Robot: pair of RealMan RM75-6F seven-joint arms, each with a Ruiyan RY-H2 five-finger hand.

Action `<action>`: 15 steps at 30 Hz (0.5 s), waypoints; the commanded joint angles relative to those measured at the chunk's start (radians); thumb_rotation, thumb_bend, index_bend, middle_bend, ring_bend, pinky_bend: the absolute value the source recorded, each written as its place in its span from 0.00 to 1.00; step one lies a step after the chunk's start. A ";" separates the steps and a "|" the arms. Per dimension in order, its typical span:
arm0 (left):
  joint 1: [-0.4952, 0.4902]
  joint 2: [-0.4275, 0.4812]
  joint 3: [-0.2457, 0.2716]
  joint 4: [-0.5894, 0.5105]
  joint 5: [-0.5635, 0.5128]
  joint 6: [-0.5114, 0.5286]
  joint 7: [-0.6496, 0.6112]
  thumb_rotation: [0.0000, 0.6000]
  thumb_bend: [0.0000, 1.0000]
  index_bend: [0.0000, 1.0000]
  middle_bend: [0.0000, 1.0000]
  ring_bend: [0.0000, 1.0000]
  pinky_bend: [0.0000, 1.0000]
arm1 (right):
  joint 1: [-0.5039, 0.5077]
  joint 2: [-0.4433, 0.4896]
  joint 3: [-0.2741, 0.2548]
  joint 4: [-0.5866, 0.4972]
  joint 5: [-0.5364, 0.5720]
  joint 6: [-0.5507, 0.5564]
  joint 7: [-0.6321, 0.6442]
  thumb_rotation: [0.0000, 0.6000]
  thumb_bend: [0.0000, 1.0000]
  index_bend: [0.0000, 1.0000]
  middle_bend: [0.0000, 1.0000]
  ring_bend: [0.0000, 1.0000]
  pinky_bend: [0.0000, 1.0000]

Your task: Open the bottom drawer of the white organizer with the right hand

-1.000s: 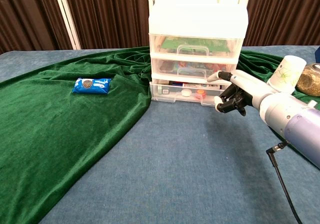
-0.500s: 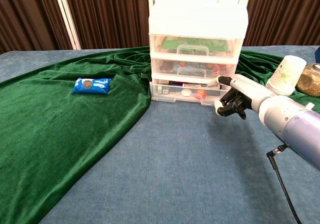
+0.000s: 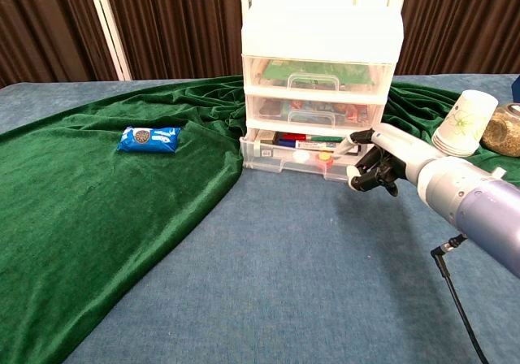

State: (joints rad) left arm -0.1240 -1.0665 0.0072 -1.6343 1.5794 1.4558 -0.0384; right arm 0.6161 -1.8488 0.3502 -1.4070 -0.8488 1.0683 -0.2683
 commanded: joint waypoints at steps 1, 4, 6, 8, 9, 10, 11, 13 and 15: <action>0.000 0.001 0.000 -0.001 0.000 0.000 0.000 1.00 0.11 0.00 0.00 0.00 0.00 | -0.002 0.002 -0.006 -0.005 -0.006 0.008 -0.001 1.00 0.54 0.43 0.82 0.90 0.78; 0.001 0.002 0.000 -0.002 0.001 0.001 0.000 1.00 0.11 0.00 0.00 0.00 0.00 | -0.008 0.007 -0.012 -0.020 -0.013 0.016 0.000 1.00 0.55 0.45 0.83 0.90 0.79; 0.001 0.002 0.000 -0.002 0.001 0.001 0.000 1.00 0.11 0.00 0.00 0.00 0.00 | -0.012 0.013 -0.018 -0.035 -0.019 0.024 -0.003 1.00 0.55 0.45 0.83 0.90 0.79; 0.001 0.002 0.001 -0.003 0.000 0.001 0.001 1.00 0.11 0.00 0.00 0.00 0.00 | -0.019 0.021 -0.028 -0.057 -0.026 0.030 -0.004 1.00 0.55 0.46 0.83 0.90 0.79; 0.001 0.003 0.001 -0.004 0.001 0.000 0.001 1.00 0.11 0.00 0.00 0.00 0.00 | -0.022 0.026 -0.032 -0.068 -0.027 0.032 -0.006 1.00 0.55 0.46 0.83 0.90 0.79; 0.001 0.003 0.001 -0.005 0.001 0.001 0.002 1.00 0.11 0.00 0.00 0.00 0.00 | -0.024 0.031 -0.037 -0.078 -0.028 0.034 -0.011 1.00 0.55 0.46 0.83 0.90 0.79; 0.001 0.003 0.002 -0.005 0.002 0.001 0.003 1.00 0.11 0.00 0.00 0.00 0.00 | -0.027 0.035 -0.042 -0.086 -0.027 0.036 -0.016 1.00 0.55 0.46 0.83 0.90 0.79; 0.002 0.004 0.002 -0.006 0.002 0.002 0.003 1.00 0.11 0.00 0.00 0.00 0.00 | -0.032 0.042 -0.051 -0.100 -0.023 0.038 -0.023 1.00 0.55 0.46 0.83 0.90 0.79; 0.002 0.004 0.002 -0.006 0.002 0.002 0.003 1.00 0.11 0.00 0.00 0.00 0.00 | -0.041 0.053 -0.064 -0.122 -0.016 0.041 -0.033 1.00 0.55 0.46 0.83 0.90 0.79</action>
State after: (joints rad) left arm -0.1219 -1.0622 0.0093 -1.6404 1.5814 1.4580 -0.0352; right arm 0.5818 -1.8038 0.2950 -1.5170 -0.8696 1.1064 -0.2937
